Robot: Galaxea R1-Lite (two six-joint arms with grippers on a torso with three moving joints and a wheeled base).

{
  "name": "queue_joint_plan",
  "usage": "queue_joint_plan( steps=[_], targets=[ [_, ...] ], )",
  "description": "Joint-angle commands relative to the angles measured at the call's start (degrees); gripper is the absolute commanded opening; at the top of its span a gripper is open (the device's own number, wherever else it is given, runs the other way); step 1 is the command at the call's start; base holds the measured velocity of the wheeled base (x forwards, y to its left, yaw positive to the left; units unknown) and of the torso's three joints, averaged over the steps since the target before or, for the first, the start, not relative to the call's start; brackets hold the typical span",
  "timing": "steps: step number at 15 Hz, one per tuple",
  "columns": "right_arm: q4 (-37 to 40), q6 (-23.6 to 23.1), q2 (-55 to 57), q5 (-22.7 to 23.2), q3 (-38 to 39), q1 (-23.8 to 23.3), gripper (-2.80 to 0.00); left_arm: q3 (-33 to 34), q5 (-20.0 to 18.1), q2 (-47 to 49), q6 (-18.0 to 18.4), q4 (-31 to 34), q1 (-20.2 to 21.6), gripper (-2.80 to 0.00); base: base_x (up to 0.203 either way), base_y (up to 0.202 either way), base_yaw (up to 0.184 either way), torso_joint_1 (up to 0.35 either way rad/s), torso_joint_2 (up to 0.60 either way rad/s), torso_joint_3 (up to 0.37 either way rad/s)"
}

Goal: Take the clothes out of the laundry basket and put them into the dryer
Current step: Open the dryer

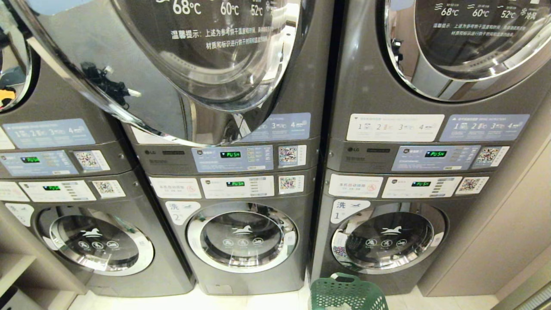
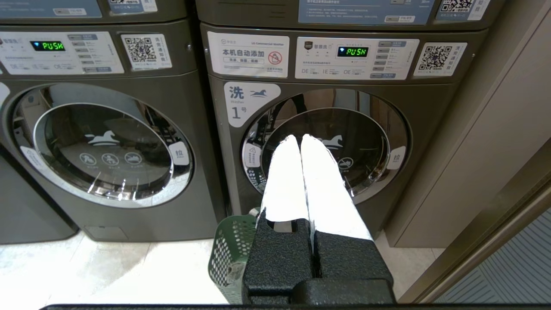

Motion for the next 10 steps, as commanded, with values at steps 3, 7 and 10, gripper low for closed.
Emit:
queue_joint_plan(
  steps=[3,7,10],
  targets=[
    [-0.01,-0.29,0.06,0.01,0.0,0.02,-2.8,3.48,-0.05,-4.7,0.12,0.14,-14.18,-2.8,0.0,0.0,0.0,0.0,0.0,0.0],
    [-0.01,-0.15,0.06,0.01,0.0,-0.04,-2.8,4.97,0.01,-1.7,1.97,1.32,-25.26,-2.8,0.0,0.0,0.0,0.0,0.0,0.0],
    [-0.01,0.24,0.06,0.01,0.0,-0.04,-2.8,3.93,1.07,4.17,7.82,0.97,-29.57,-2.8,0.0,0.0,0.0,0.0,0.0,0.0]
  ],
)
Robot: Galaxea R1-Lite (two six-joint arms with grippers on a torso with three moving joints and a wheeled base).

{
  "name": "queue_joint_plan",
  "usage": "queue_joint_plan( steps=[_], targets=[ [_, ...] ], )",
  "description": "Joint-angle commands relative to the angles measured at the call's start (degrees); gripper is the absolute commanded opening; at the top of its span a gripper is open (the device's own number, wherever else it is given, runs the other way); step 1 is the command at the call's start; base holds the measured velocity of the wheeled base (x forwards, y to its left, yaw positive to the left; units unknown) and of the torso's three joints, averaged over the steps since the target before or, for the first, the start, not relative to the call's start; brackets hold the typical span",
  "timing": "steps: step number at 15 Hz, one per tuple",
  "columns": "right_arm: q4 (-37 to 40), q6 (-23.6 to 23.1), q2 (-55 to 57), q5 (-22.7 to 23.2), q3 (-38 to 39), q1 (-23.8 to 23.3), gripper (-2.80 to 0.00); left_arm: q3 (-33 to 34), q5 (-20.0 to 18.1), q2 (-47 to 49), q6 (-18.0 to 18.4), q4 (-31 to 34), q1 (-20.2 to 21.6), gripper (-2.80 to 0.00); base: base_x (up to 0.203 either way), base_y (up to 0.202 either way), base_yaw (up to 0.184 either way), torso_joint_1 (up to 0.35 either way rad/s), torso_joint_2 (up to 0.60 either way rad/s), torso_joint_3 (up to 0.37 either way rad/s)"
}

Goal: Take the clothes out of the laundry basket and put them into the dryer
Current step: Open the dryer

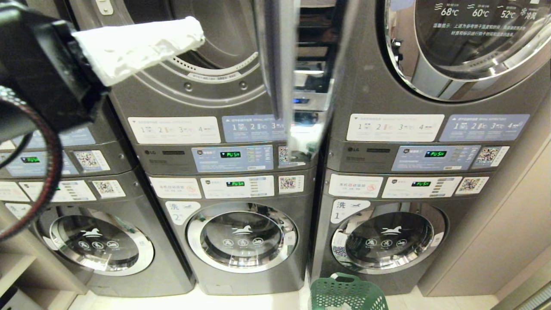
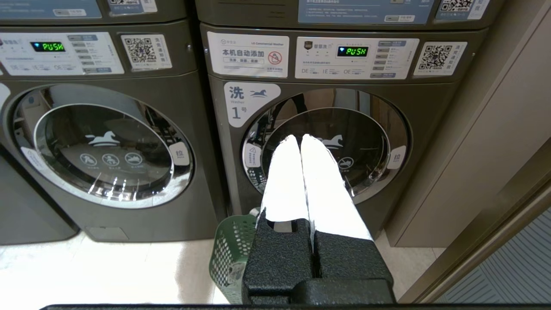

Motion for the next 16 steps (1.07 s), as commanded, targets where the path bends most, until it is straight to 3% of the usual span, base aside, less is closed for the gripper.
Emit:
queue_joint_plan(
  steps=[1,4,7,9,10,13,15,16],
  targets=[
    [0.02,0.0,0.06,0.01,0.0,0.04,-2.8,0.23,2.4,2.36,0.71,-0.03,-1.17,-2.8,0.0,0.0,0.0,0.0,0.0,0.0],
    [-0.01,-0.08,0.06,0.01,0.0,0.0,-2.8,6.62,16.74,-2.64,0.42,0.45,1.01,-2.8,0.0,0.0,0.0,0.0,0.0,0.0],
    [-0.01,-0.08,0.06,0.01,0.0,0.0,-2.8,21.66,20.68,-14.9,-1.99,2.54,5.04,-2.8,0.0,0.0,0.0,0.0,0.0,0.0],
    [-0.01,-0.09,0.06,0.01,0.0,0.0,-2.8,30.64,21.47,-26.36,-3.33,7.58,6.98,-2.8,0.0,0.0,0.0,0.0,0.0,0.0],
    [-0.01,-0.26,0.06,0.01,0.0,0.0,-2.8,34.37,22.09,-32.79,-3.75,11.91,8.09,-2.8,0.0,0.0,0.0,0.0,0.0,0.0],
    [0.03,-0.35,0.06,0.01,0.0,0.05,-2.8,40.88,24.86,-50.09,-4.84,34.12,11.86,-2.8,0.0,0.0,0.0,0.0,0.0,0.0],
    [0.07,-0.52,0.06,0.01,0.0,0.0,-2.8,41.49,26.09,-55.22,-6.51,49.14,16.07,-2.8,0.0,0.0,0.0,0.0,0.0,0.0],
    [0.07,-0.52,0.06,0.01,0.0,0.02,-2.8,41.52,26.37,-55.14,-7.14,51.32,20.02,-2.8,0.0,0.0,0.0,0.0,0.0,0.0]
  ],
)
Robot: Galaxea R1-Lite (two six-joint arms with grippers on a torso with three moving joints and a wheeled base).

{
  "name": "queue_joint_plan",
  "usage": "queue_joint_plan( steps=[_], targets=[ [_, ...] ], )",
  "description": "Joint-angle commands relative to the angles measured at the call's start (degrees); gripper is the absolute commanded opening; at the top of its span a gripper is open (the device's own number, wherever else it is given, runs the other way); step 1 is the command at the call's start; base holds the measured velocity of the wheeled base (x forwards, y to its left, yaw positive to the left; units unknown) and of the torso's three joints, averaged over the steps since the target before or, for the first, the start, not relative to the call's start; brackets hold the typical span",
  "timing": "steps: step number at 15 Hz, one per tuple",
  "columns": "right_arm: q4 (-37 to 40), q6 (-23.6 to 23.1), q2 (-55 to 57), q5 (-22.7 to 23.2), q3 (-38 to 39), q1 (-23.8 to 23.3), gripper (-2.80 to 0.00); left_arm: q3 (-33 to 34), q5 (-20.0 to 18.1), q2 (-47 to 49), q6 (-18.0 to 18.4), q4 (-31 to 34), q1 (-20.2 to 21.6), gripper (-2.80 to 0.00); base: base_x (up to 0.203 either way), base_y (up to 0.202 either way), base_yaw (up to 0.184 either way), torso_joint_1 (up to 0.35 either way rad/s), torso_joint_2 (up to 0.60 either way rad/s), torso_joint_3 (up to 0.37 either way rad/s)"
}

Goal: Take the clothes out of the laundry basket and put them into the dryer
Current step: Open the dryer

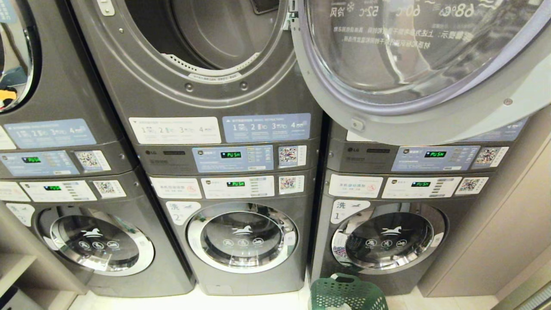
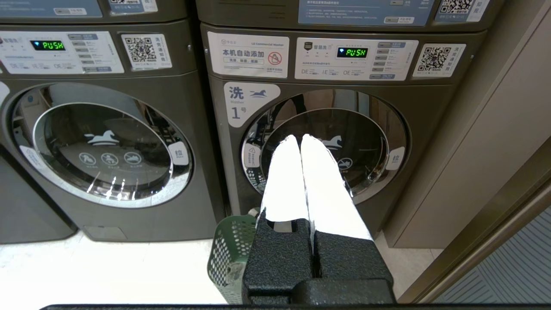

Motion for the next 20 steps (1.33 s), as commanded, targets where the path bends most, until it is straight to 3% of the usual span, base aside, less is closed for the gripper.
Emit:
queue_joint_plan(
  steps=[1,4,5,6,8,9,10,11,13,15,20],
  targets=[
    [0.0,-0.08,0.06,0.01,0.0,0.04,-2.8,0.49,0.06,-4.14,-0.49,5.13,6.4,-2.8,0.0,0.0,0.0,0.0,0.0,0.0],
    [0.09,-0.35,0.06,0.01,-0.09,0.0,-2.8,3.71,-3.46,-4.39,-2.14,5.35,21.66,-2.8,0.0,0.0,0.0,0.0,0.0,0.0],
    [0.09,-0.29,0.06,0.01,-0.09,0.0,-2.8,6.55,-4.47,-4.56,-2.79,3.32,24.03,-2.8,0.0,0.0,0.0,0.0,0.0,0.0],
    [0.09,-0.17,0.06,0.01,-0.09,0.0,-2.8,9.38,-4.55,-4.63,-2.74,-2.21,24.27,-2.8,0.0,0.0,0.0,0.0,0.0,0.0],
    [0.09,-0.35,0.06,0.1,-0.09,0.0,-2.8,16.7,-4.92,-4.69,0.31,-19.78,24.25,-2.8,0.0,0.0,0.0,0.0,0.0,0.0],
    [0.06,-0.32,-0.02,0.1,-0.09,0.08,-2.8,18.71,-5.9,-4.95,2.89,-26.11,23.88,-2.8,0.0,0.0,0.0,0.0,0.0,0.0],
    [-0.09,-0.32,0.06,0.29,0.0,0.08,-2.8,19.63,-7.83,-5.88,8.64,-28.6,23.06,-2.8,0.0,0.0,0.0,0.0,0.0,0.0],
    [-0.09,-0.35,0.06,0.37,0.0,0.08,-2.8,19.99,-8.75,-8.42,12.15,-28.31,21.37,-2.8,0.0,0.0,0.0,0.0,0.0,0.0],
    [0.0,-0.01,0.06,0.16,0.0,0.08,-2.8,20.32,-9.53,-15.17,14.6,-27.66,20.05,-2.8,0.0,0.0,0.0,0.0,0.0,0.0],
    [0.09,0.27,0.06,0.19,0.0,0.08,-2.8,20.4,-9.26,-20.58,14.87,-25.6,19.89,-2.8,0.0,0.0,0.0,0.0,0.0,0.0],
    [0.09,0.62,0.06,0.1,0.0,0.08,-2.8,20.47,-8.06,-20.88,13.62,-24.2,19.83,-2.8,0.0,0.0,0.0,-0.01,0.02,0.01]
  ],
)
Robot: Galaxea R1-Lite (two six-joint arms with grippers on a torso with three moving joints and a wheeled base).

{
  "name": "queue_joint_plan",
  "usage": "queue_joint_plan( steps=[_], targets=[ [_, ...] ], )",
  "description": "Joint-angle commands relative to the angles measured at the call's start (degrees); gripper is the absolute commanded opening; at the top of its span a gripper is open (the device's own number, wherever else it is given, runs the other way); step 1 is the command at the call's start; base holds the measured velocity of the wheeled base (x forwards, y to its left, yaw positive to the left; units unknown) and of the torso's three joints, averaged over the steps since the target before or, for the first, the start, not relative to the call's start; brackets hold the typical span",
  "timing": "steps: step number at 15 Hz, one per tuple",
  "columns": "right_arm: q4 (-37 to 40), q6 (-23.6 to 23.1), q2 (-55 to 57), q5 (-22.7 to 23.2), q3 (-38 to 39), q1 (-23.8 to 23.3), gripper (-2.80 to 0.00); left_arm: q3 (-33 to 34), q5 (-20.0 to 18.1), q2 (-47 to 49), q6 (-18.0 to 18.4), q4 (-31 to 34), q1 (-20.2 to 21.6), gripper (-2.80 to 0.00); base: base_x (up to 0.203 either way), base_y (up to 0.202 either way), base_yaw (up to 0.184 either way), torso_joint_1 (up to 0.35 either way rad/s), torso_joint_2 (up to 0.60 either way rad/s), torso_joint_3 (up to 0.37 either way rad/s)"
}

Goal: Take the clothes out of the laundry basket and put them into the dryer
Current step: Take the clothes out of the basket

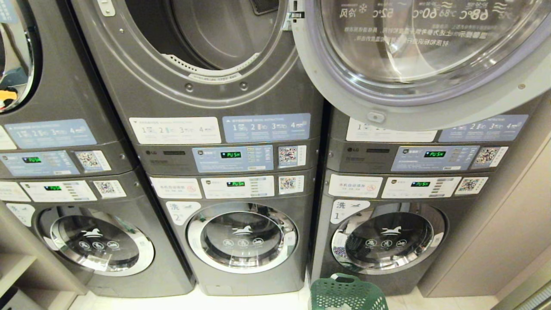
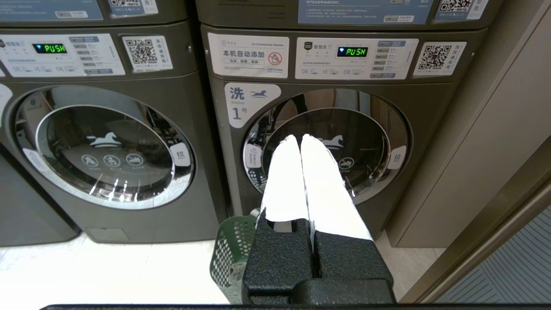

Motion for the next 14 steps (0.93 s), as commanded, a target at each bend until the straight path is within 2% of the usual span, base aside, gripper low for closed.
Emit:
queue_joint_plan(
  steps=[1,14],
  targets=[
    [-0.05,-0.02,0.06,0.02,0.0,0.02,-2.8,0.0,0.03,-0.57,-0.32,0.14,0.01,-2.8,0.0,0.0,0.0,-0.046,0.09,0.055],
    [-0.06,0.01,0.06,0.02,0.0,0.02,-2.8,0.0,-0.06,-0.57,-0.69,0.06,0.01,-2.8,0.0,0.0,0.0,-0.05,0.12,0.06]
  ],
)
